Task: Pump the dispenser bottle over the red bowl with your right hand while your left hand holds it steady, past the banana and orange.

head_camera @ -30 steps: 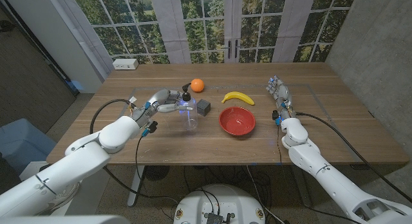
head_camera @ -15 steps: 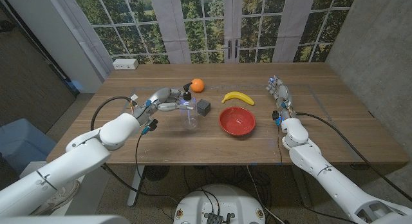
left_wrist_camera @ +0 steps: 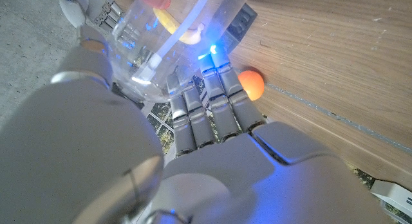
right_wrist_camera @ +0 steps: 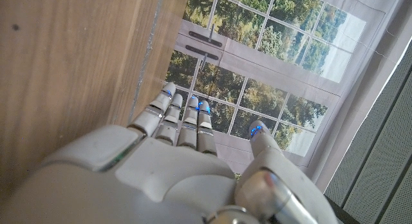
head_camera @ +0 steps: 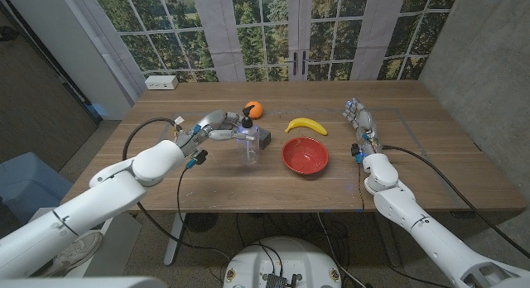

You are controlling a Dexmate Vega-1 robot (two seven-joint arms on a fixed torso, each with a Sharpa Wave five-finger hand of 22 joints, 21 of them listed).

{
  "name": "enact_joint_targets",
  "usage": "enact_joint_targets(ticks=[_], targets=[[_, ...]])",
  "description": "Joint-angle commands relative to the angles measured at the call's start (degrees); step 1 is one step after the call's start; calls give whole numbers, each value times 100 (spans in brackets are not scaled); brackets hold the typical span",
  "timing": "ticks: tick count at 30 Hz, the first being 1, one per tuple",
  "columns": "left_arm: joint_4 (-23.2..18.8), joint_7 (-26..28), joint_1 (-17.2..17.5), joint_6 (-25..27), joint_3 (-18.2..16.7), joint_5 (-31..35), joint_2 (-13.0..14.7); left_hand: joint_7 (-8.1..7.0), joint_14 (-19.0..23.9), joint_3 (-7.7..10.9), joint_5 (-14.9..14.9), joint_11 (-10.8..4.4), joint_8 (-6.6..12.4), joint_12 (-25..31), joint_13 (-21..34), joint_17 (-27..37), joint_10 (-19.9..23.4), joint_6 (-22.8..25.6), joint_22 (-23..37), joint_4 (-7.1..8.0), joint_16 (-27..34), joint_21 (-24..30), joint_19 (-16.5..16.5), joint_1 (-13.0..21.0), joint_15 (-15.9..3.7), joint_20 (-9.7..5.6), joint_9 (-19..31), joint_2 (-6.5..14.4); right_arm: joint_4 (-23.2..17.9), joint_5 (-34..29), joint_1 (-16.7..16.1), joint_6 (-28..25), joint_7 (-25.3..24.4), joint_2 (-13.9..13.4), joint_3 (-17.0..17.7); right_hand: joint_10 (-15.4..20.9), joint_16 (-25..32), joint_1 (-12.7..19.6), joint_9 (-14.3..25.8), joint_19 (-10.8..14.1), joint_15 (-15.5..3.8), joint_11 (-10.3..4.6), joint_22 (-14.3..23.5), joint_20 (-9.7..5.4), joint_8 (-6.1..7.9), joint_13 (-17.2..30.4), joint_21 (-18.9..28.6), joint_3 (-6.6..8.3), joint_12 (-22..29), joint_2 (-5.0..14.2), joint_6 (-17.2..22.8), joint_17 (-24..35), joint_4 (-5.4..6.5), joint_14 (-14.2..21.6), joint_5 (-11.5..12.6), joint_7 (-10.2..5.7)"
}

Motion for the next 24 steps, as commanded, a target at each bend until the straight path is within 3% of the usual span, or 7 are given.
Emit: enact_joint_targets(ticks=[1,24], targets=[[-1,-234,-361,69,259,58,37,-333,775,671,37,-871,19,23,560,97,922,494,11,-308,39,48,-14,1733,-1514,-593,18,1766,-148,-33,-146,43,-69,-60,63,52,-21,-43,12,16,-2,-8,22,44,3,35,8,5,-33,5,19,8,-29,36,47,17],[144,-732,-1066,67,759,217,-39,-330,779,637,41,-870,2,9,590,94,922,510,11,-301,32,106,-39,1755,-1514,-600,26,1771,-219,-92,-324,212,-114,-71,134,57,-32,-46,12,13,1,-17,22,40,6,36,7,3,-37,9,31,13,-39,37,47,8]])
